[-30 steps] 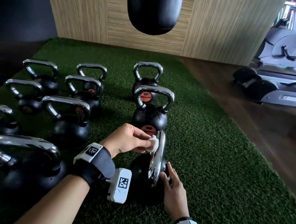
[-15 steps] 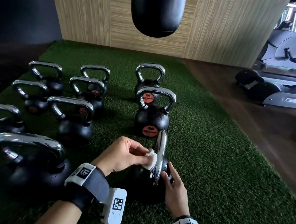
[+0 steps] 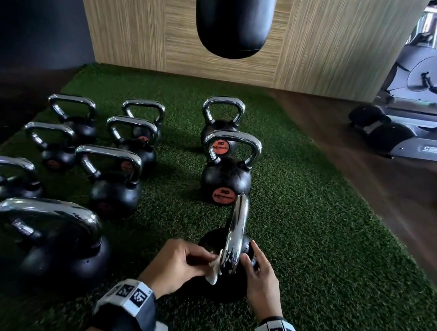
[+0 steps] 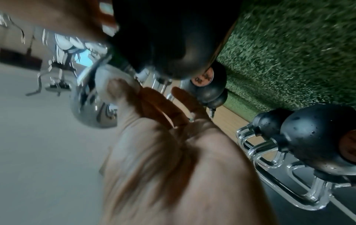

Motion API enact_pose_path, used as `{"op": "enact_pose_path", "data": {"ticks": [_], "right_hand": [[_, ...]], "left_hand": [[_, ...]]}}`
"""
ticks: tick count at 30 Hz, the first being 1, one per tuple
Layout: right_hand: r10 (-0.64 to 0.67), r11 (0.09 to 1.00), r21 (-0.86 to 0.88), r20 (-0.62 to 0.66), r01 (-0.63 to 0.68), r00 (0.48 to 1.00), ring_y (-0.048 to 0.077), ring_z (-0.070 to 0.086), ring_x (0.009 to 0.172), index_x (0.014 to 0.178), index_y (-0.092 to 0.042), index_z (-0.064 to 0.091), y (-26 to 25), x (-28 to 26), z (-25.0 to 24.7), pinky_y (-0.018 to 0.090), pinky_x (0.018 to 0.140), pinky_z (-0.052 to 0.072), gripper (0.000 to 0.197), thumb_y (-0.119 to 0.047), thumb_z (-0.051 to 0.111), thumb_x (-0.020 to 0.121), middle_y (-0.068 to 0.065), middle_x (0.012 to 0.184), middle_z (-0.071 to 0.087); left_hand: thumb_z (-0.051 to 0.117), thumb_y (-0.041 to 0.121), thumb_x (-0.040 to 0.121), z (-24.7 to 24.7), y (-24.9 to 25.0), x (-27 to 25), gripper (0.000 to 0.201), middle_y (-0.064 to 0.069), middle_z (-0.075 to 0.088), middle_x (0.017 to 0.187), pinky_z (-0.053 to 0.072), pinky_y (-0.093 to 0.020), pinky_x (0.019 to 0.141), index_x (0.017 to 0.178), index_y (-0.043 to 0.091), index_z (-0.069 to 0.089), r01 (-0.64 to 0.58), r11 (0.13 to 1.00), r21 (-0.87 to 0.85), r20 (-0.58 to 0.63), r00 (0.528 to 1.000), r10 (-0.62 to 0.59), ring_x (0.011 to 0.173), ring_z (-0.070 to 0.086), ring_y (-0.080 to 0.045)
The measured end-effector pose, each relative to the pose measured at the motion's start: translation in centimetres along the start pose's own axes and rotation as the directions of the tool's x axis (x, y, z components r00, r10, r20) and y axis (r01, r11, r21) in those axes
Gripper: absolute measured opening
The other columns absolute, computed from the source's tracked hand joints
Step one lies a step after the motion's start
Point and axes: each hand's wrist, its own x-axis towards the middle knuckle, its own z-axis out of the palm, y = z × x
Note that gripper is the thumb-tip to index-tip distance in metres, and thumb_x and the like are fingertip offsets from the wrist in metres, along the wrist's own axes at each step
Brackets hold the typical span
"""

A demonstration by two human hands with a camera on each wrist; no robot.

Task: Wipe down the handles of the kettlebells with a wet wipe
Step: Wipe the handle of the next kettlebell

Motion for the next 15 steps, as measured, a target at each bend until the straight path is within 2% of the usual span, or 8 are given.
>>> {"op": "enact_pose_path", "data": {"ticks": [3, 5, 7, 9, 12, 14, 15], "right_hand": [[0.028, 0.999, -0.022, -0.001, -0.028, 1.0, 0.021, 0.062, 0.118, 0.149, -0.028, 0.045, -0.1, 0.5, 0.0, 0.04, 0.099, 0.053, 0.053, -0.042, 0.056, 0.099, 0.005, 0.141, 0.059], [0.034, 0.997, -0.068, -0.014, -0.035, 0.999, 0.014, 0.063, 0.102, 0.146, -0.026, 0.049, -0.4, 0.6, -0.2, 0.027, 0.089, 0.052, 0.052, -0.042, 0.06, 0.097, 0.003, 0.126, 0.066], [0.018, 0.993, -0.116, -0.08, -0.027, 0.997, 0.008, 0.06, 0.091, 0.137, -0.023, 0.06, -1.1, 0.6, -0.5, 0.014, 0.075, 0.045, 0.045, -0.038, 0.064, 0.096, 0.0, 0.117, 0.069], [-0.053, 0.992, -0.123, -0.203, 0.028, 0.978, 0.008, 0.063, 0.084, 0.122, -0.02, 0.07, -2.3, 0.4, -0.9, 0.011, 0.067, 0.042, 0.029, -0.03, 0.068, 0.094, 0.002, 0.111, 0.073], [-0.177, 0.984, -0.088, -0.396, 0.155, 0.901, 0.011, 0.068, 0.078, 0.105, -0.025, 0.076, -5.1, -0.5, -1.7, 0.014, 0.065, 0.044, 0.016, -0.025, 0.074, 0.089, -0.003, 0.094, 0.072], [-0.28, 0.958, -0.075, -0.442, 0.276, 0.852, 0.007, 0.067, 0.075, 0.1, -0.028, 0.078, -7.3, -1.2, -2.5, 0.009, 0.064, 0.042, 0.015, -0.024, 0.078, 0.085, -0.011, 0.088, 0.07], [-0.339, 0.937, -0.07, -0.416, 0.342, 0.844, 0.004, 0.065, 0.072, 0.099, -0.029, 0.079, -8.3, -1.5, -2.8, 0.007, 0.063, 0.042, 0.017, -0.023, 0.081, 0.083, -0.012, 0.086, 0.07]], "left_hand": [[0.088, 0.018, 0.078, 0.8, -0.7, -0.4, 0.022, 0.022, 0.078, 0.092, 0.058, -0.029, 0.09, 0.096, 0.031, 0.083, 0.006, 0.999, 0.038, -0.04, 0.999, -0.005, 0.09, 0.073, 0.002], [0.085, 0.028, 0.081, 0.4, -0.6, -0.3, 0.021, 0.026, 0.076, 0.097, 0.056, -0.024, 0.089, 0.1, 0.035, 0.081, -0.021, 0.985, 0.173, -0.02, 1.0, 0.024, 0.092, 0.07, 0.007], [0.083, 0.034, 0.082, -0.3, 0.1, 0.1, 0.021, 0.027, 0.074, 0.1, 0.054, -0.02, 0.086, 0.102, 0.038, 0.08, -0.055, 0.957, 0.283, -0.023, 0.998, 0.064, 0.095, 0.067, 0.008], [0.084, 0.035, 0.079, -0.9, 0.7, 0.3, 0.022, 0.021, 0.076, 0.098, 0.056, -0.02, 0.085, 0.101, 0.031, 0.081, -0.064, 0.989, 0.13, -0.087, 0.993, 0.076, 0.093, 0.07, 0.003], [0.08, 0.035, 0.079, -1.6, 1.4, 0.2, 0.029, 0.012, 0.08, 0.1, 0.056, -0.018, 0.081, 0.106, 0.026, 0.081, -0.045, 0.983, -0.175, -0.185, 0.983, 0.012, 0.093, 0.075, -0.006], [0.081, 0.032, 0.078, -1.9, 2.0, 0.3, 0.03, 0.006, 0.08, 0.102, 0.058, -0.022, 0.087, 0.107, 0.022, 0.081, -0.034, 0.945, -0.325, -0.195, 0.98, -0.032, 0.098, 0.076, -0.012], [0.081, 0.031, 0.077, -2.0, 2.5, 0.4, 0.03, 0.004, 0.08, 0.102, 0.058, -0.025, 0.089, 0.106, 0.022, 0.081, -0.035, 0.928, -0.371, -0.193, 0.98, -0.041, 0.099, 0.076, -0.014]]}}
